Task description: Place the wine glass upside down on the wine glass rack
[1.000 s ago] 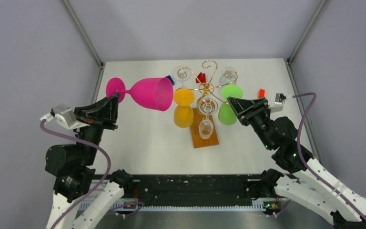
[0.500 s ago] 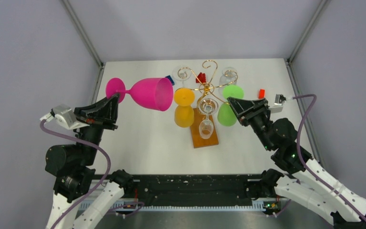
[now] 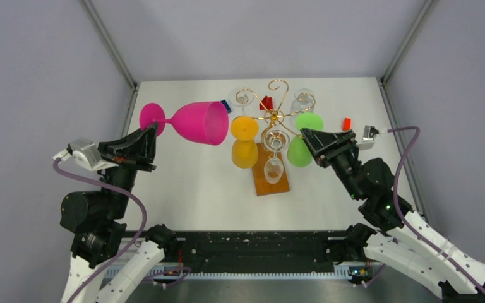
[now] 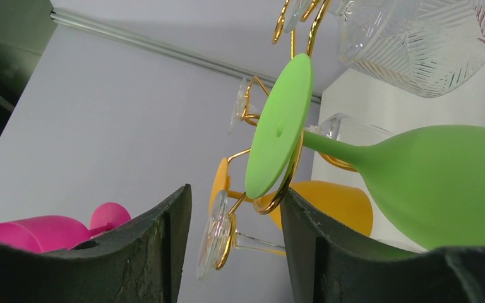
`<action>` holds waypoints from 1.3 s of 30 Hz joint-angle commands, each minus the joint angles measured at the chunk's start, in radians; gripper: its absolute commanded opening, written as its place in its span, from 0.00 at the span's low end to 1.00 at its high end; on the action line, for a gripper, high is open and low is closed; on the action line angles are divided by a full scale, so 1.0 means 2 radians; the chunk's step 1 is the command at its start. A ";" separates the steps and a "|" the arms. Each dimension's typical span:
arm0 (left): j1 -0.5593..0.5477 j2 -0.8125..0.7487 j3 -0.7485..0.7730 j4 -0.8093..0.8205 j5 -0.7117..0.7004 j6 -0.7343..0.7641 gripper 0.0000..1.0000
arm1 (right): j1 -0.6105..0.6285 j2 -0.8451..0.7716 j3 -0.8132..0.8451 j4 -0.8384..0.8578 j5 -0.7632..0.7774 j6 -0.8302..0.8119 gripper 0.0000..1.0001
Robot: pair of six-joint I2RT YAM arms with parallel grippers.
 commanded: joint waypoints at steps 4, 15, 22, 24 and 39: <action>0.002 -0.003 -0.001 0.013 -0.006 0.006 0.00 | 0.000 -0.006 -0.008 0.028 -0.008 0.006 0.54; 0.001 -0.001 0.001 0.012 -0.005 0.007 0.00 | -0.001 -0.022 -0.021 0.021 -0.006 0.012 0.64; 0.002 -0.003 0.001 0.010 -0.009 0.010 0.00 | 0.000 -0.044 -0.012 -0.013 -0.003 -0.005 0.70; 0.002 -0.004 0.002 0.010 -0.009 0.010 0.00 | 0.000 -0.056 -0.014 -0.022 0.000 -0.006 0.70; 0.001 0.066 0.049 0.045 0.237 0.092 0.00 | 0.000 -0.200 0.055 -0.245 0.096 -0.121 0.69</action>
